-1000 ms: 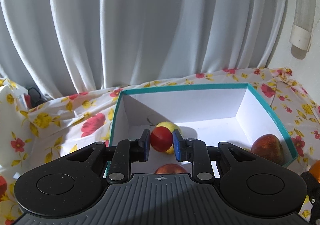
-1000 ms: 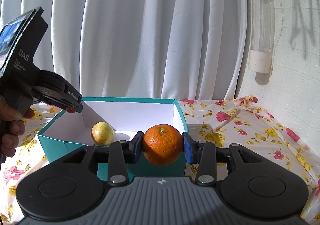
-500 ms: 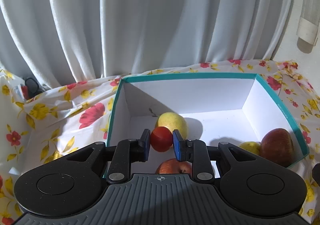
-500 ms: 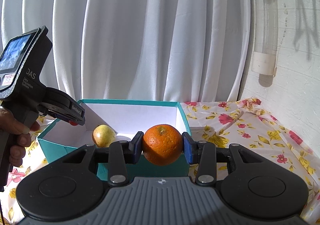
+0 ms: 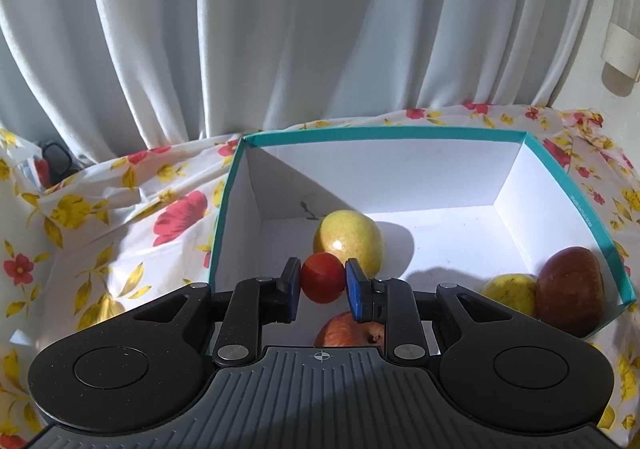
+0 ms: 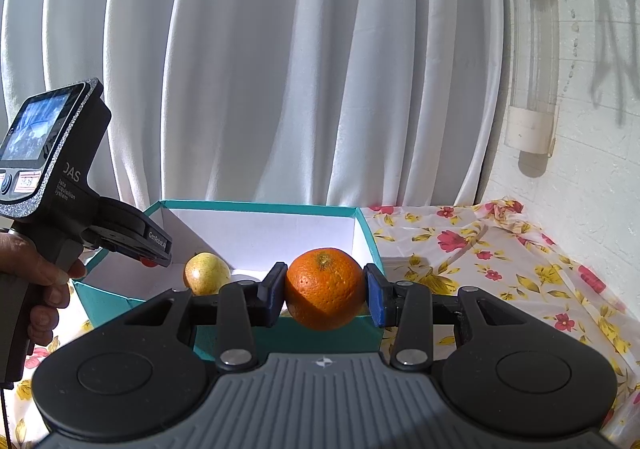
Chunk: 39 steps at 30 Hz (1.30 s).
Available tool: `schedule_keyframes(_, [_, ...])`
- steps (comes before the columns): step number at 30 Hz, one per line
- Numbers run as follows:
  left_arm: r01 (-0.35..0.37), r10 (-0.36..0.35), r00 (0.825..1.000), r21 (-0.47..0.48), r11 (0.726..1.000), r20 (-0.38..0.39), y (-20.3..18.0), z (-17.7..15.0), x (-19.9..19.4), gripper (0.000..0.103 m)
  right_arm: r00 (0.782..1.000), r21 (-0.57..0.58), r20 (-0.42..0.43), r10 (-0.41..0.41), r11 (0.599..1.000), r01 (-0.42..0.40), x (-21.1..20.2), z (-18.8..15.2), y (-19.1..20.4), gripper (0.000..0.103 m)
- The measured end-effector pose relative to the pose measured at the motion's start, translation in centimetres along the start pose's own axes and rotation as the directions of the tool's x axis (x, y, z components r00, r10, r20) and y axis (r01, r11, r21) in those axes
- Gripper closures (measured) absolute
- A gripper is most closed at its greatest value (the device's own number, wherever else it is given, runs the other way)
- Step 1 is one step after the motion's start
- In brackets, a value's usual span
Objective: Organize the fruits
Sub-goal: 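Release the cherry tomato into the box with the left tool while the right tool carries the orange, then lower the orange into the box and open the right tool while the left tool withdraws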
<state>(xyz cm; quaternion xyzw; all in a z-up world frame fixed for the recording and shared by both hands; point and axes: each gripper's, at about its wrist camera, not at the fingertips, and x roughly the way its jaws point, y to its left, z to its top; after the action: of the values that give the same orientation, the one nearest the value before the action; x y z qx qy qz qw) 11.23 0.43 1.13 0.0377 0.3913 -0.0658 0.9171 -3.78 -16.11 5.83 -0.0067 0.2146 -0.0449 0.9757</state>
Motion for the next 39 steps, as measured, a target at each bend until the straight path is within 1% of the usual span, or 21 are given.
schedule_keyframes(7, [0.002,-0.002,1.0,0.003,1.0,-0.021,0.1,0.0,0.7,0.075,1.0,0.005,0.006,-0.01,1.0,0.01,0.0,0.0,0.0,0.063])
schedule_keyframes(8, [-0.001,0.001,1.0,0.004,1.0,-0.02,0.1,-0.1,0.7,0.072,1.0,0.005,0.006,-0.01,1.0,0.01,0.0,0.0,0.0,0.063])
schedule_keyframes(10, [-0.005,0.005,1.0,0.014,1.0,-0.014,-0.1,-0.1,0.6,0.062,1.0,0.006,0.007,-0.012,1.0,0.012,0.0,0.0,0.0,0.063])
schedule_keyframes(12, [-0.008,0.008,1.0,0.017,1.0,-0.005,-0.2,-0.2,0.3,0.03,1.0,0.006,0.008,-0.014,1.0,0.014,0.0,0.0,0.0,0.063])
schedule_keyframes(14, [-0.012,0.012,1.0,0.023,1.0,0.014,-0.2,-0.2,-0.2,0.022,1.0,0.008,0.009,-0.017,1.0,0.017,0.0,0.0,-0.1,0.063])
schedule_keyframes(15, [-0.005,0.004,1.0,0.029,1.0,0.021,-0.2,-0.2,-0.7,0.013,1.0,0.008,0.01,-0.018,1.0,0.018,-0.1,0.0,-0.1,0.063])
schedule_keyframes(16, [0.01,-0.01,1.0,0.03,1.0,0.028,-0.2,-0.2,-1.2,0.007,1.0,0.008,0.01,-0.02,1.0,0.02,0.0,0.0,-0.1,0.063])
schedule_keyframes(17, [0.022,-0.023,0.999,0.025,0.999,0.042,0.0,-0.2,-1.8,0.003,1.0,0.01,0.01,-0.022,1.0,0.022,0.0,0.0,-0.2,0.063])
schedule_keyframes(20, [0.034,-0.036,0.996,0.024,0.999,0.085,0.1,-0.7,-4.2,0.002,1.0,0.012,0.012,-0.026,1.0,0.026,0.0,0.0,-0.3,0.063])
schedule_keyframes(23, [0.05,-0.052,0.993,0.017,0.999,0.107,0.2,-1.4,-6.1,0.0,1.0,0.014,0.014,-0.028,1.0,0.028,0.2,0.0,-0.5,0.062])
schedule_keyframes(28, [0.04,-0.042,0.994,0.026,0.999,0.102,0.5,-2.7,-7.4,0.0,1.0,0.007,0.011,-0.027,1.0,0.027,0.6,-0.1,-0.5,0.062])
schedule_keyframes(33, [0.018,-0.017,0.995,-0.008,1.0,0.097,1.5,-3.4,-7.9,0.0,1.0,0.009,-0.005,-0.026,1.0,0.026,1.4,-0.2,-0.7,0.062])
schedule_keyframes(36, [0.014,-0.01,0.996,-0.037,0.999,0.088,1.9,-3.8,-8.0,0.0,1.0,-0.006,-0.004,-0.008,1.0,0.008,1.9,-0.1,-0.5,0.062])
schedule_keyframes(39, [0.014,-0.011,0.998,-0.043,0.999,0.066,2.1,-4.1,-7.9,0.0,1.0,-0.023,-0.008,0.023,0.999,-0.023,2.7,0.0,0.2,0.062])
